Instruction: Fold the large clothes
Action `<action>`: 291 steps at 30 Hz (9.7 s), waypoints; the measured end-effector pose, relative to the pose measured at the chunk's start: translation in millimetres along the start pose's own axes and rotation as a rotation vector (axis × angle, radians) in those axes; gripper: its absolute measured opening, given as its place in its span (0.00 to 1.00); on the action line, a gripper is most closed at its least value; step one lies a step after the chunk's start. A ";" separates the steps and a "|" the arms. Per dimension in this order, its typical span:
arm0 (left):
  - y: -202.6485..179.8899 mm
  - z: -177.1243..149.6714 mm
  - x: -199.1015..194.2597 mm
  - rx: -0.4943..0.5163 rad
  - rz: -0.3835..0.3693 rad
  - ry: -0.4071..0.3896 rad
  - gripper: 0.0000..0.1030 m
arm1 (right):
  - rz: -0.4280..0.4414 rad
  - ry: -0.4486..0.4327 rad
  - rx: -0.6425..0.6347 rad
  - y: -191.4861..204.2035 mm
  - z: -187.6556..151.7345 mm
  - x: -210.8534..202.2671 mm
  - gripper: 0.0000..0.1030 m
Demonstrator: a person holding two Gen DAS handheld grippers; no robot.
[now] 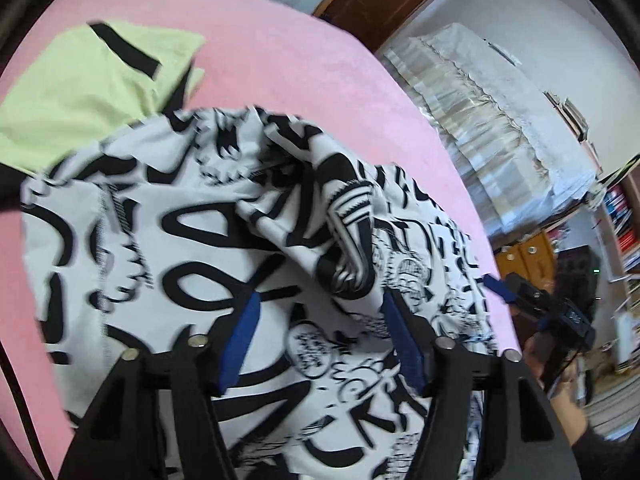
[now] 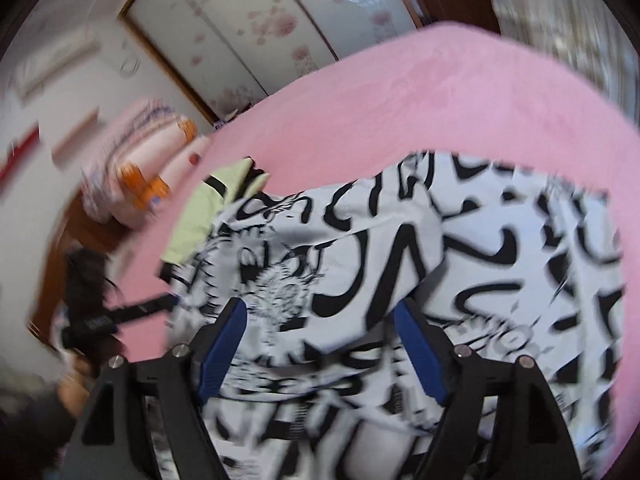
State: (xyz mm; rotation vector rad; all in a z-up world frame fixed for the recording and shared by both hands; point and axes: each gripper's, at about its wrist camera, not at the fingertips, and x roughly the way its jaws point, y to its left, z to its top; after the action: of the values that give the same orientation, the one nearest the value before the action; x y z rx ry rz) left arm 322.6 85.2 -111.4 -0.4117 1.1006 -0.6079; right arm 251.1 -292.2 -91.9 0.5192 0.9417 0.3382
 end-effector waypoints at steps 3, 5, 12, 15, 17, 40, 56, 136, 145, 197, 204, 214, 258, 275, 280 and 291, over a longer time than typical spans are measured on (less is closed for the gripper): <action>-2.1 8.9 25.9 -0.042 -0.018 0.057 0.63 | -0.008 0.051 0.086 -11.0 4.1 17.0 0.75; -0.6 14.4 39.9 -0.072 -0.039 0.085 0.63 | -0.008 0.082 0.132 -20.3 2.4 28.9 0.75; -2.2 38.1 77.7 -0.107 -0.068 0.125 0.63 | 0.052 0.112 0.234 -44.9 -1.5 63.7 0.75; -4.1 45.1 94.4 -0.123 -0.063 0.142 0.61 | 0.029 0.104 0.218 -44.6 3.0 78.0 0.66; -11.3 49.5 100.8 -0.095 -0.001 0.118 0.38 | 0.008 0.113 0.189 -39.9 9.2 87.5 0.42; -30.7 -11.7 79.2 -0.039 -0.015 0.076 0.06 | -0.030 0.122 -0.047 -1.6 28.8 31.6 0.04; -33.8 -49.2 57.1 0.071 0.194 0.089 0.47 | -0.321 0.081 -0.163 0.4 -45.1 18.7 0.39; -157.6 -156.4 -102.4 0.186 0.586 -0.175 0.72 | -0.405 -0.207 -0.155 77.1 -132.1 -148.2 0.42; -136.9 -213.6 -140.4 0.148 0.601 -0.217 0.74 | -0.433 -0.215 -0.197 70.2 -180.5 -180.3 0.52; 43.2 -327.2 -103.0 -0.176 0.257 0.128 0.78 | -0.198 0.133 0.037 -93.8 -307.7 -136.1 0.35; 28.8 -327.4 -86.6 -0.089 0.328 0.163 0.81 | -0.202 0.136 0.047 -96.5 -307.7 -129.3 0.37; -17.8 -319.8 -69.5 0.065 0.472 0.166 0.28 | -0.274 0.127 -0.002 -81.4 -305.9 -132.3 0.22; -23.3 -165.4 -177.4 -0.355 0.110 -0.186 0.12 | 0.016 -0.139 0.126 -24.2 -157.0 -230.2 0.14; 75.3 -16.3 -53.4 -0.481 0.104 -0.138 0.54 | -0.174 -0.028 0.163 -63.5 -31.3 -74.6 0.63; 66.3 -2.4 -47.5 -0.281 0.167 -0.099 0.56 | -0.249 0.019 0.019 -71.2 -32.0 -58.8 0.63; 78.6 8.8 7.9 -0.007 0.335 0.121 0.56 | -0.162 0.199 -0.101 -102.5 -28.1 -7.5 0.63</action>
State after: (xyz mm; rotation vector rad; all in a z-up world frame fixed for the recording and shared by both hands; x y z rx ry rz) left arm 352.8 140.5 -159.8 -0.1911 1.2549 -0.3356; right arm 228.8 -373.1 -157.7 0.3182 1.1455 0.2930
